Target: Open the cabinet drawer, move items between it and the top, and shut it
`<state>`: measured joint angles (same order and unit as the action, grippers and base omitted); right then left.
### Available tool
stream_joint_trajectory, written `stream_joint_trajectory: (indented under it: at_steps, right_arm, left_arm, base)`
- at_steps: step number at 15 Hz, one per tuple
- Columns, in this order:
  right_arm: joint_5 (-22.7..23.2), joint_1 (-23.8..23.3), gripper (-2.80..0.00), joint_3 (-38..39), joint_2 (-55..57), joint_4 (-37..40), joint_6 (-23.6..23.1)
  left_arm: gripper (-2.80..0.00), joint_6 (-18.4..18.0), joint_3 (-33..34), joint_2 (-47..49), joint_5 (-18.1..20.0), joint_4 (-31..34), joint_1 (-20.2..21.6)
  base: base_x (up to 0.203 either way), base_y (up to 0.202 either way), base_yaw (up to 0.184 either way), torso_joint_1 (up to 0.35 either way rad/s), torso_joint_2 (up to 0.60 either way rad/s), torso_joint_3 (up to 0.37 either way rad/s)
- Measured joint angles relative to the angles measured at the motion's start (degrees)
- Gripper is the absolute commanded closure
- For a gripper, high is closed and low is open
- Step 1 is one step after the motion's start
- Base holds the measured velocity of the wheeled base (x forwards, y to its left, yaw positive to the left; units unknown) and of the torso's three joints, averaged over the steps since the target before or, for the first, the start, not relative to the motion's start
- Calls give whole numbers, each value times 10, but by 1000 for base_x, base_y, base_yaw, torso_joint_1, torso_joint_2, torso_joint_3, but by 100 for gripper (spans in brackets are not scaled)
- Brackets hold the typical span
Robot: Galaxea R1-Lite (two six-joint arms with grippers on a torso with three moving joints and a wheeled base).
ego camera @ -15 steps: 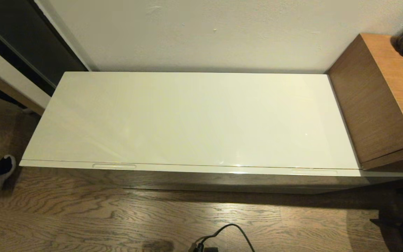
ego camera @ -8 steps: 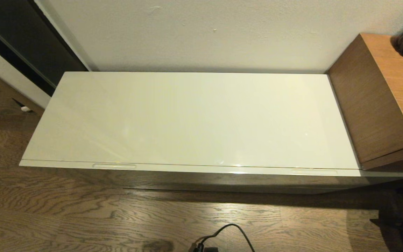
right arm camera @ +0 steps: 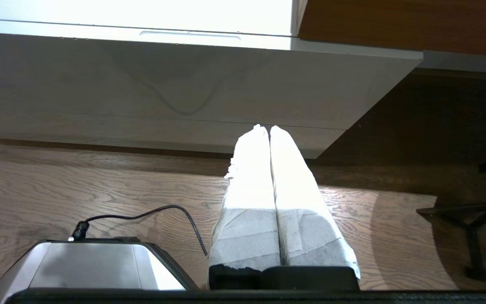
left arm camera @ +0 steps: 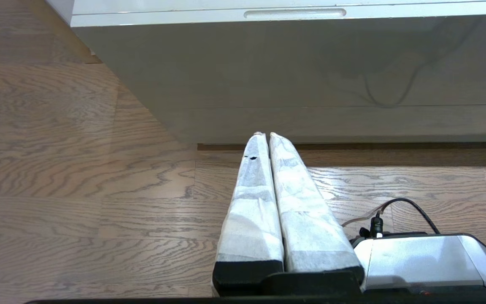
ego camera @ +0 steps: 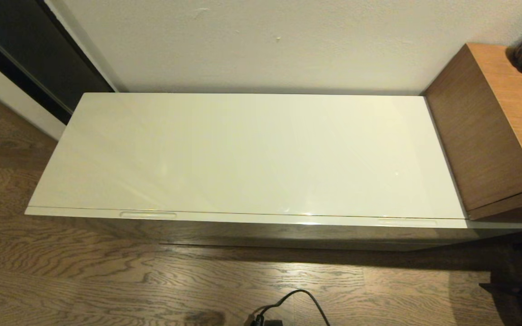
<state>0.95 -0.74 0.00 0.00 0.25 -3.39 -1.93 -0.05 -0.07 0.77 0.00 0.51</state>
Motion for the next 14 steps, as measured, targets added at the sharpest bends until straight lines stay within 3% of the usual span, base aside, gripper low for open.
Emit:
stream_joint_trajectory:
  at_steps: [3, 6, 14]
  right_arm:
    - [-1, 0, 0, 0, 0, 1, 0]
    - [-5, 0, 0, 0, 0, -1, 31]
    - [-7, 0, 0, -5, 0, -1, 33]
  left_arm:
    - [0, 0, 0, 0, 0, 0, 0]
    - [0, 0, 0, 0, 0, 0, 0]
    - [0, 0, 0, 0, 0, 0, 0]
  base:
    - [0, 0, 0, 0, 0, 0]
    - [0, 0, 0, 0, 0, 0]
    - [0, 0, 0, 0, 0, 0]
